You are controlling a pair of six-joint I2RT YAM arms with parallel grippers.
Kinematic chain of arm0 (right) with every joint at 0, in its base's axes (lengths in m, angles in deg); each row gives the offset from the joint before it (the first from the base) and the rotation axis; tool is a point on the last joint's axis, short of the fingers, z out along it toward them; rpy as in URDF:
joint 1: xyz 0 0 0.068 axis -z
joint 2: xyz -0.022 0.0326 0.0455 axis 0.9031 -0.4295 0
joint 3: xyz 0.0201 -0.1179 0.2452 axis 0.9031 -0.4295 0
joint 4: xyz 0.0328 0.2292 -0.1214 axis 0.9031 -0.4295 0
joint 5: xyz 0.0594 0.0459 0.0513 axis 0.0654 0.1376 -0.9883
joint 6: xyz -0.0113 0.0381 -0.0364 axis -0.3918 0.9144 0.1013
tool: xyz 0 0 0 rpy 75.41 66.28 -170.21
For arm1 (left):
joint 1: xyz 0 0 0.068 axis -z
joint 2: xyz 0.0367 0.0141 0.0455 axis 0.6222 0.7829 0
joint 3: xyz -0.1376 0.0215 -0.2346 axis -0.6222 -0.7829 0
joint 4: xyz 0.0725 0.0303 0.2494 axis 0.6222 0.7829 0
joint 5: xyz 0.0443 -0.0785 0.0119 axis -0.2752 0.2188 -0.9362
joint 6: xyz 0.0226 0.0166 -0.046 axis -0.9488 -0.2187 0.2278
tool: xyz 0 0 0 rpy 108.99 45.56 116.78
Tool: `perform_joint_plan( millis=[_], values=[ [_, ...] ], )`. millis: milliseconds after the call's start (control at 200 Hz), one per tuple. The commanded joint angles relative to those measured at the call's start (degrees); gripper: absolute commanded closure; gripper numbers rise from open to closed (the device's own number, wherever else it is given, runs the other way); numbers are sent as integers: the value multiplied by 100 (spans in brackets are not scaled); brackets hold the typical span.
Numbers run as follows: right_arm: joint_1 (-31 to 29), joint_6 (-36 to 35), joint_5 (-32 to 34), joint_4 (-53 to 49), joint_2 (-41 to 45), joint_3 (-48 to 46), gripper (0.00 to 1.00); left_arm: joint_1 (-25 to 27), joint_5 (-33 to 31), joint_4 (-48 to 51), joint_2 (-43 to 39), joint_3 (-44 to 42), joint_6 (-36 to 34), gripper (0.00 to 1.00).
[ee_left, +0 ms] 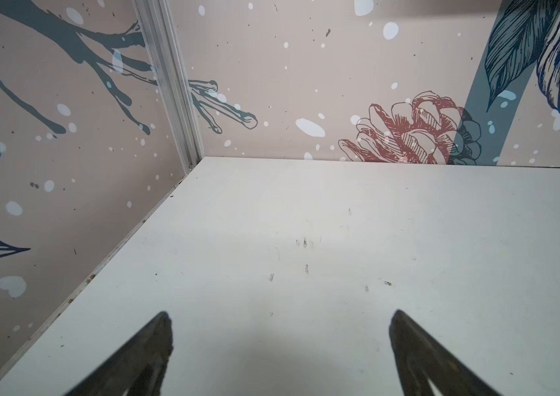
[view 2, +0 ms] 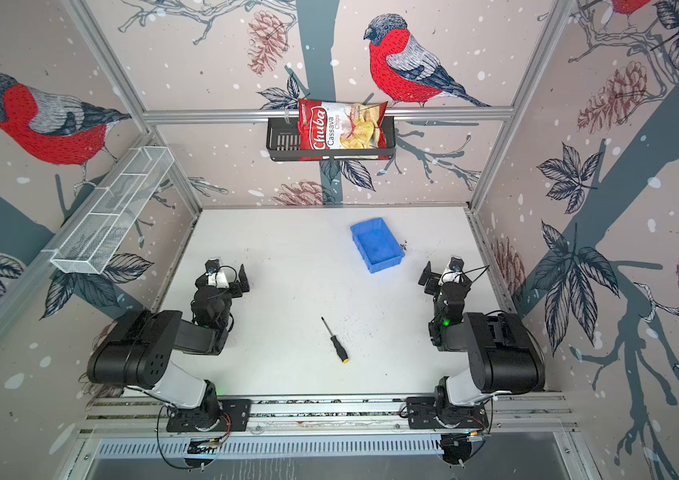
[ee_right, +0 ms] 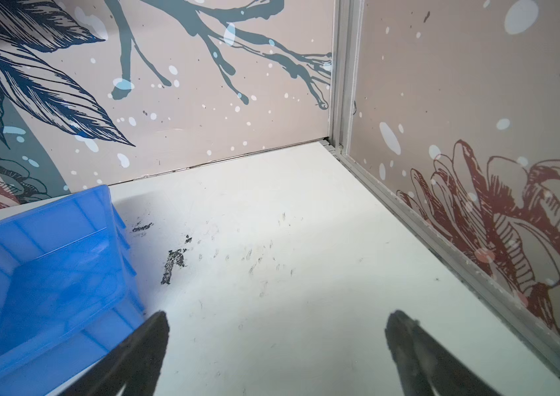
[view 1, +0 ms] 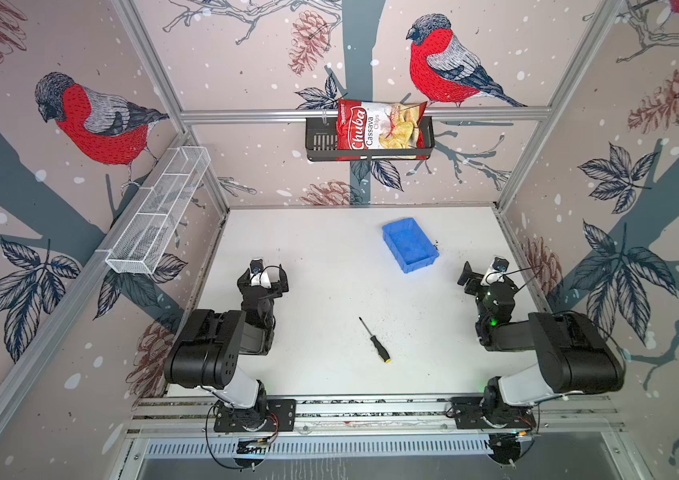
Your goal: Put the screwdriver in the bin
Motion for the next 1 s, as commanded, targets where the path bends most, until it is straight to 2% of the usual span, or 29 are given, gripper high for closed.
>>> perform_joint_plan(
  millis=[0, 876, 996],
  values=[
    [-10, 6, 43, 60, 12, 8, 0, -6, 54, -90, -19, 10, 12, 3],
    [-2, 6, 26, 58, 14, 0, 1, -6, 56, -97, -23, 3, 7, 3],
    [-114, -78, 184, 59, 79, -11, 1, 12, -63, 11, -191, 9, 30, 3]
  ],
)
